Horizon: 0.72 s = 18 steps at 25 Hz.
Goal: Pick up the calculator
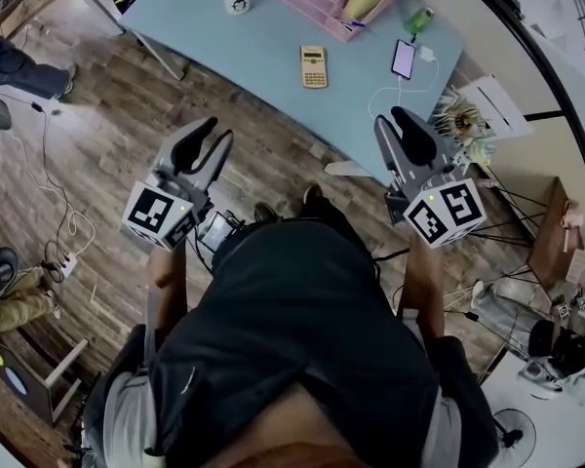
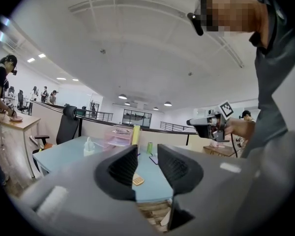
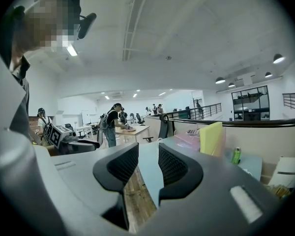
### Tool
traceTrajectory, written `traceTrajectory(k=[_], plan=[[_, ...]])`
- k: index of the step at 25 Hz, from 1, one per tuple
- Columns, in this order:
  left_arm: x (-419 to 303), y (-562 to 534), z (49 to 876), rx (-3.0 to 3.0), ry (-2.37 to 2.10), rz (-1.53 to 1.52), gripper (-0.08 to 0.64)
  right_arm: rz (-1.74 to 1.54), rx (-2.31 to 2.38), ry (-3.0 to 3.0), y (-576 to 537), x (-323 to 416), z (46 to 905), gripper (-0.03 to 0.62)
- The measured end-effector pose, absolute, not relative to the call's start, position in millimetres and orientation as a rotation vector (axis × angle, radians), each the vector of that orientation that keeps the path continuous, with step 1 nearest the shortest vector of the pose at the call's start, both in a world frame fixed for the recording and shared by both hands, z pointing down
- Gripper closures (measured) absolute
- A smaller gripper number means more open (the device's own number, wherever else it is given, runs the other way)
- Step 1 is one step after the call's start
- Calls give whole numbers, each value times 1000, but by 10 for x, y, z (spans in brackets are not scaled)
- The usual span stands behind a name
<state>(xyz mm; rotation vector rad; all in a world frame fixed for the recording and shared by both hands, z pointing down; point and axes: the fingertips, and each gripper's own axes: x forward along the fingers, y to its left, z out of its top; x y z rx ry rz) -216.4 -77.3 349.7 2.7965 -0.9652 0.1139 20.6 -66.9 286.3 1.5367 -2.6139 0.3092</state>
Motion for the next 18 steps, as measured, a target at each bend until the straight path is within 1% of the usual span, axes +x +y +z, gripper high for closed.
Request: traceTrajectory(k=[14, 18], plan=[[-2397, -1294, 3568, 2688, -1135, 200, 428, 400, 1401, -2693, -1732, 156, 3102, 482], [-2333, -1520, 3591, 2665, -1173, 229, 428, 433, 1352, -2720, -2059, 175, 3216, 482]])
